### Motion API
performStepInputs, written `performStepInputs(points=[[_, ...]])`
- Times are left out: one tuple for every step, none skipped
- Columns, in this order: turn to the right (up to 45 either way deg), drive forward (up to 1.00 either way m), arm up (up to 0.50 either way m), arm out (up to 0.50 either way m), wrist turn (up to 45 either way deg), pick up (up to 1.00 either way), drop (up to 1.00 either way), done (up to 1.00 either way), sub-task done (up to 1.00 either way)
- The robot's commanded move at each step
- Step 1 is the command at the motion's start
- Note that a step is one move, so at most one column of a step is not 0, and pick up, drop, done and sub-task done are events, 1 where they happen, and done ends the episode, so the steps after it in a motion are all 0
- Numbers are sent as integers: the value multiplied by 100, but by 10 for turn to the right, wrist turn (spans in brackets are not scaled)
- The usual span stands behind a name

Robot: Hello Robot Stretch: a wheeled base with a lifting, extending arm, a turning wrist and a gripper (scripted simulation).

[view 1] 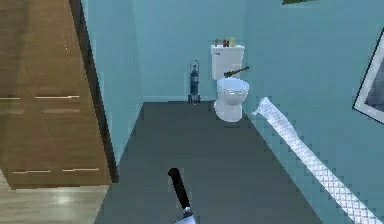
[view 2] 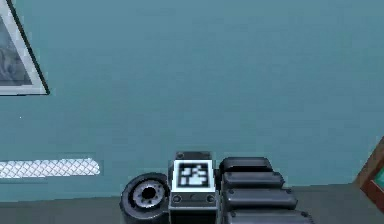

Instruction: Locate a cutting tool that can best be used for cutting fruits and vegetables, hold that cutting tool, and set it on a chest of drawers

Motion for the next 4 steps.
performStepInputs(points=[[-450, 0, 0, 0, 0, 0, 0, 0, 0], [-30, 0, 0, 0, 0, 0, 0, 0, 0], [0, 45, 0, 0, 0, 0, 0, 0, 0], [-210, 0, 0, 0, 0, 0, 0, 0, 0]])
